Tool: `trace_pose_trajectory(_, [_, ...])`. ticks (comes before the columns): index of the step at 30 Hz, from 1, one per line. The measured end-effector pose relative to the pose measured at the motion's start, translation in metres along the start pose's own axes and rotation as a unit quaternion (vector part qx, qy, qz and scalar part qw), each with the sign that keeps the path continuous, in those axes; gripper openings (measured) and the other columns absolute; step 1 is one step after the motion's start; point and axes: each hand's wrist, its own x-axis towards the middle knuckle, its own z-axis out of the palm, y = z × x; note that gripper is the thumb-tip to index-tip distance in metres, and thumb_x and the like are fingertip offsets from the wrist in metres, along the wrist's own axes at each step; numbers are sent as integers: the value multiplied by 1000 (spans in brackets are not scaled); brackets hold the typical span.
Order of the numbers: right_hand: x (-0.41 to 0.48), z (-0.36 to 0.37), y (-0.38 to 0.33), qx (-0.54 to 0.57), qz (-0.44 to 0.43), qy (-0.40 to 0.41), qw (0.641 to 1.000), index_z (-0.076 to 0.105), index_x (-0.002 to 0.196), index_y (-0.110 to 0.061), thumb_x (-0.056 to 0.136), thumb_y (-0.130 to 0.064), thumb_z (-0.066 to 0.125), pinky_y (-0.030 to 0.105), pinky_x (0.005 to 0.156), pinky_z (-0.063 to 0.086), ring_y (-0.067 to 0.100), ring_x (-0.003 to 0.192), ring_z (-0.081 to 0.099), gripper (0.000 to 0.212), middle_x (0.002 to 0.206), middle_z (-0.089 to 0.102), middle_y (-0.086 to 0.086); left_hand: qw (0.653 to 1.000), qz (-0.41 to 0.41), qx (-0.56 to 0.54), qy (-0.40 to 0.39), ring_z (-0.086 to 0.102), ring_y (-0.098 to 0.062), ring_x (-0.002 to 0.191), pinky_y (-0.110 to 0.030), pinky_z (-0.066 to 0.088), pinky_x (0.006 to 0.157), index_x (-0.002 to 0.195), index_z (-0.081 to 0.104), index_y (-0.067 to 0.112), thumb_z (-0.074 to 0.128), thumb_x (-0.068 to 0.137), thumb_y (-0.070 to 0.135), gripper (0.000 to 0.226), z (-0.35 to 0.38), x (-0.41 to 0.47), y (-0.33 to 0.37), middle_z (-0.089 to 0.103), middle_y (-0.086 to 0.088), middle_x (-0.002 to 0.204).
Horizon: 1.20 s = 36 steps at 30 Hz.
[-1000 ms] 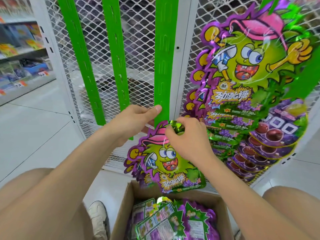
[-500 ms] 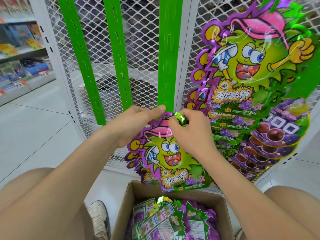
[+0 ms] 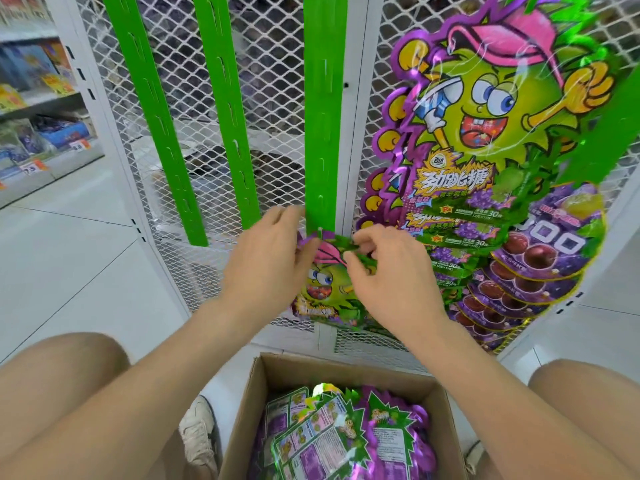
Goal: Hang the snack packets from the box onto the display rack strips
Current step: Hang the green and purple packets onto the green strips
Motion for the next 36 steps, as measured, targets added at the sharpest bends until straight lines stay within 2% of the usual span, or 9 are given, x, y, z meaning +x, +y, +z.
trace_pose_trajectory(2, [-9,-9,-1,-7,-39,22,999,69,111,-19,93,-26,67,40,90,51,19,95,61,19,95,67,-4,995,13,85,52,54,-32,105,-46,48,87,138,51,12,68,92,35,55,5,-14,6,56,-8,121])
trace_pose_trajectory(5, [-25,-16,4,14,-35,-90,995,71,98,-24,91,-25,64,38,79,57,15,77,65,10,79,68,-10,995,74,66,28,53,-32,97,-47,47,79,117,56,15,70,85,26,36,24,-37,14,56,-6,108])
trace_pose_trajectory(7, [-38,-14,11,-15,-13,-225,974,69,91,-26,91,-31,61,39,70,59,16,72,67,10,72,67,-9,984,76,16,-158,63,-31,92,-45,52,72,104,59,21,69,86,22,20,52,-52,10,64,-1,96])
trace_pose_trajectory(10, [-58,-9,24,-128,-46,-369,919,66,100,-24,95,-37,54,41,73,58,30,91,67,18,93,67,3,894,108,24,-435,68,-30,99,-44,57,79,108,68,21,64,95,27,15,107,-81,2,71,-4,100])
trace_pose_trajectory(14, [-73,-5,40,-191,-59,-476,856,57,111,-16,102,-38,51,39,75,50,36,102,63,25,115,58,13,804,136,62,-576,62,-34,121,-46,53,95,133,62,13,55,105,32,34,176,-128,1,65,-11,127])
trace_pose_trajectory(22, [-77,-7,64,-189,-52,-503,842,58,110,-15,101,-31,53,44,78,56,34,94,61,19,87,38,0,777,130,50,-614,13,-49,157,-69,24,123,166,3,39,82,79,63,120,248,-199,42,-3,-6,177])
trace_pose_trajectory(27, [-82,-1,68,-178,-45,-509,841,58,110,-14,100,-27,54,34,61,42,27,74,48,17,88,37,3,792,108,61,-598,31,-56,147,-58,48,111,157,27,22,87,81,41,98,248,-210,47,13,-12,170])
trace_pose_trajectory(31, [-86,-1,70,-175,-37,-529,829,50,98,-16,99,-24,53,30,52,33,14,63,39,9,81,33,-2,814,98,59,-570,64,-41,105,-44,53,74,124,51,12,80,83,13,50,240,-201,34,32,-15,146])
trace_pose_trajectory(36, [-87,-6,64,-171,-37,-541,822,38,79,-19,101,-23,51,30,53,35,17,66,45,26,82,40,1,844,38,-7,-535,64,-30,102,-42,53,82,104,55,22,62,85,-3,32,207,-170,2,62,-5,113])
